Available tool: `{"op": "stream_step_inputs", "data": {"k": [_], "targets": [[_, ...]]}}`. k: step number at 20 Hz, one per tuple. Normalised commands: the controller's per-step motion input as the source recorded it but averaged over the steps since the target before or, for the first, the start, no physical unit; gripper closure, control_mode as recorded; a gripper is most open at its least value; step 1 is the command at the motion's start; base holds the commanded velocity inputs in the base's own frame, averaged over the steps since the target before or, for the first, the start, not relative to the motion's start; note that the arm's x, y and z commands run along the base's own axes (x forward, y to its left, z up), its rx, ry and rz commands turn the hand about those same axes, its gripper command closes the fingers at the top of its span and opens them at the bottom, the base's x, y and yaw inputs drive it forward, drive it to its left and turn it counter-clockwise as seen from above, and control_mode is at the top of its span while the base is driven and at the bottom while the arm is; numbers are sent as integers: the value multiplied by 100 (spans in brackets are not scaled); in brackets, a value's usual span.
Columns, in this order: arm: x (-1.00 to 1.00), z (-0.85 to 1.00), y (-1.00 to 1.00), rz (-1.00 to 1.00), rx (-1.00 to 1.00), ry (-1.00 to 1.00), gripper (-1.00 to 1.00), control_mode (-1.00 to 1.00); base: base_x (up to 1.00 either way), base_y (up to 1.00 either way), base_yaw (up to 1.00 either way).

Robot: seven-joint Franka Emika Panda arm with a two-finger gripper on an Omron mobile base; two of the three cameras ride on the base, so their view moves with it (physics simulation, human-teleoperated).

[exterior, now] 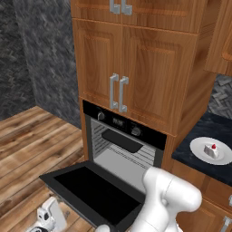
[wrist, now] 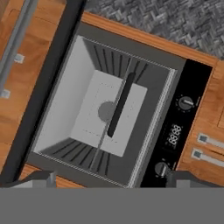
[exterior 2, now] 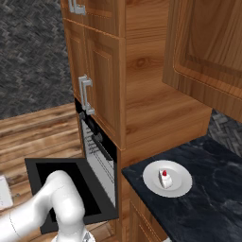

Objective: Take the baked cake out of the oven and place it on the plate for cooling. Then close the oven door.

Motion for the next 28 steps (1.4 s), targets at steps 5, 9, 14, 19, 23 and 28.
{"op": "stream_step_inputs", "data": {"k": [5,9,14,19,23,28], "targets": [[5,-81,3,0,-12,0,-100,-100,0,0,0],[0,-74,22,0,-12,0,-100,-100,0,0,0],[0,-58,49,-1,-12,0,-100,-100,0,0,0],[0,-48,56,-3,-12,0,-100,-100,0,0,0],[1,-59,57,-5,-14,0,-100,-100,0,0,0],[11,-80,53,-6,-15,0,-100,-100,0,0,0]]}}
